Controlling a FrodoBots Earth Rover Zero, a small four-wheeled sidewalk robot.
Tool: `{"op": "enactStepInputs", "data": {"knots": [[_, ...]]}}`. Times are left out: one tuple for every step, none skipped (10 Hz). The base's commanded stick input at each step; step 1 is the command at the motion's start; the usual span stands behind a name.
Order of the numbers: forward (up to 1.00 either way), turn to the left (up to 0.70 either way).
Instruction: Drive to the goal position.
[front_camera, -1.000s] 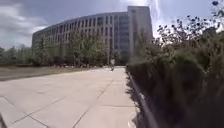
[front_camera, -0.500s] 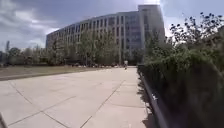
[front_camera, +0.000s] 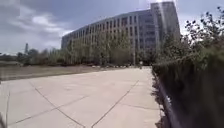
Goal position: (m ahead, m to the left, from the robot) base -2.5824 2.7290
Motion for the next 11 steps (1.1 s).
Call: {"op": "enactStepInputs", "data": {"knots": [[0.0, 0.45], [0.0, 0.45], [0.0, 0.45], [0.0, 0.45], [0.0, 0.45], [0.0, 0.45], [0.0, 0.45], [0.0, 0.45], [0.0, 0.45], [0.0, 0.45], [0.0, 0.45]]}}
